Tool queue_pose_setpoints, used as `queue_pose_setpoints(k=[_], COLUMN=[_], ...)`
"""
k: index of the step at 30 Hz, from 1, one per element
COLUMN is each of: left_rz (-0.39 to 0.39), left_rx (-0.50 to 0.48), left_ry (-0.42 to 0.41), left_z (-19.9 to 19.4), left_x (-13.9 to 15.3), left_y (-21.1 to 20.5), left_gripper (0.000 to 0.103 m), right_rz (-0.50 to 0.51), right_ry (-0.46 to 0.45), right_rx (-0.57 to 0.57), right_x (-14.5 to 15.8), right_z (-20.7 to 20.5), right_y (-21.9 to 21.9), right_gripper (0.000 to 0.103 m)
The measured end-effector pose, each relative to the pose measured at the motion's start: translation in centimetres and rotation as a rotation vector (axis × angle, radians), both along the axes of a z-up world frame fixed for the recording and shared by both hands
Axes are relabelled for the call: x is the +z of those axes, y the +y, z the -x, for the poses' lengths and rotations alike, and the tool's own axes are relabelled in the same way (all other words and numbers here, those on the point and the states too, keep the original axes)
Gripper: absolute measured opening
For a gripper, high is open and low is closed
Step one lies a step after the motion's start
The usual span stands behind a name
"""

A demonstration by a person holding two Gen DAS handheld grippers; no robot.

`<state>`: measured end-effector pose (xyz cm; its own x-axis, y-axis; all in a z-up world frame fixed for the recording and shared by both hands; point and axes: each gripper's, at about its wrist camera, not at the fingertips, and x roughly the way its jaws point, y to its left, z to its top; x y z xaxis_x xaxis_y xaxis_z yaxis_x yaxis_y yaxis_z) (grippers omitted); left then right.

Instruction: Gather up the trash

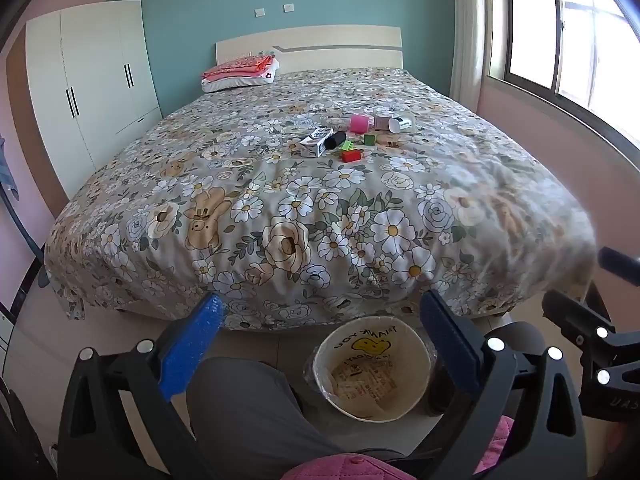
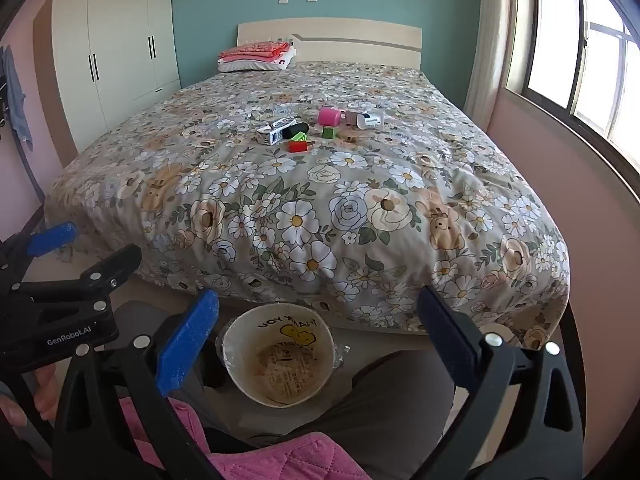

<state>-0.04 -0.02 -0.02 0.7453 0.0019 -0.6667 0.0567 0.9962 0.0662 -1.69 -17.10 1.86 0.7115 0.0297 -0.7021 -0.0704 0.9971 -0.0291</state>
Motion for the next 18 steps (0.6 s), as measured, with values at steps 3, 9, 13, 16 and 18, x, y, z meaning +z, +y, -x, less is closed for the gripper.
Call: queue_pose_setpoints(k=[3,9,13,16,18], left_rz=[0.019,0.019,0.01,0.008,0.003], left_rx=[0.0,-0.006,-0.009,-0.009,-0.014], left_ry=[0.007,0.009,0.006,0.004,0.004], left_z=[-0.06,-0.06,-0.15,-0.03,-0.18], left_x=[-0.03,0.32,0.56,0.6,0.6], left_y=[0.21,0.53,0.25,0.15,-0.24], left_gripper=[0.1,0.1,0.1,0.1,0.1], right_rz=[-0.001,-0.007,-0.009,-0.004,-0.003], right_ry=[0.002,0.004,0.005,0.004,0.004], right_rx=[0.001,0.004,0.001,0.011,0.01], right_x=[-0.03,-0.28,-0.2,-0.14,-0.01], right_z=[-0.04,-0.2,-0.35,-0.33,-0.19], right_y=[-0.06,-0.08,-0.06,-0.01,0.07], right_gripper=[0.097,0.097,0.097,0.097,0.097])
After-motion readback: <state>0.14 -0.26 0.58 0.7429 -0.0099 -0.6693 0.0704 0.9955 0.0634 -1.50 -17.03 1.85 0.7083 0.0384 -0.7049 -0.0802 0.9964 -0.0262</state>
